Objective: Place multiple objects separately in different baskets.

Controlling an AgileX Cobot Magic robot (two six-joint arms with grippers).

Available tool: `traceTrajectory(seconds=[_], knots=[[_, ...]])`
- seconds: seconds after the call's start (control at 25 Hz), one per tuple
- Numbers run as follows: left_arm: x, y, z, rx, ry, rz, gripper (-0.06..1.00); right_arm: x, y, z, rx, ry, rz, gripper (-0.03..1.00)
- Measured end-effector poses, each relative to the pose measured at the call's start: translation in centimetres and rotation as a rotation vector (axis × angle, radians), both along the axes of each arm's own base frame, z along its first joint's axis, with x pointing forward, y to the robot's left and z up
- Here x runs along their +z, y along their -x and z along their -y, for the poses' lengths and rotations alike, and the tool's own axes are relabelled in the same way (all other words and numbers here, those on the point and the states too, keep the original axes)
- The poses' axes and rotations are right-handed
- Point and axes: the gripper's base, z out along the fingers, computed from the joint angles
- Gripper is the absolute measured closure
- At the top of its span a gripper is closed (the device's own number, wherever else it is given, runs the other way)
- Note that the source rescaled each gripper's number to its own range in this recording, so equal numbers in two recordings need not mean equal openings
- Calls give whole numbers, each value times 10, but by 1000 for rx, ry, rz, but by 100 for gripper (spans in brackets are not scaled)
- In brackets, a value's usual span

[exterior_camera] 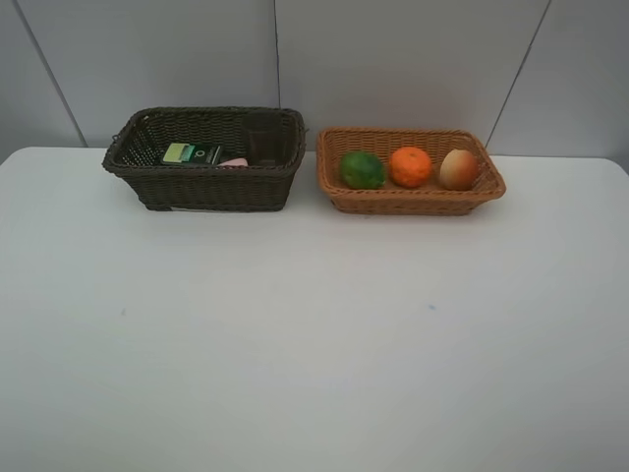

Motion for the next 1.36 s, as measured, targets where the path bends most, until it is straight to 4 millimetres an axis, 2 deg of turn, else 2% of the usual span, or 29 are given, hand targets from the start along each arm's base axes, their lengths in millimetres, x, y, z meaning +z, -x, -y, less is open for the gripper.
traceTrajectory(seconds=[1.36], knots=[[-1,3,0,-23,-46,21,-5,0,0,0,0,0,0,0]])
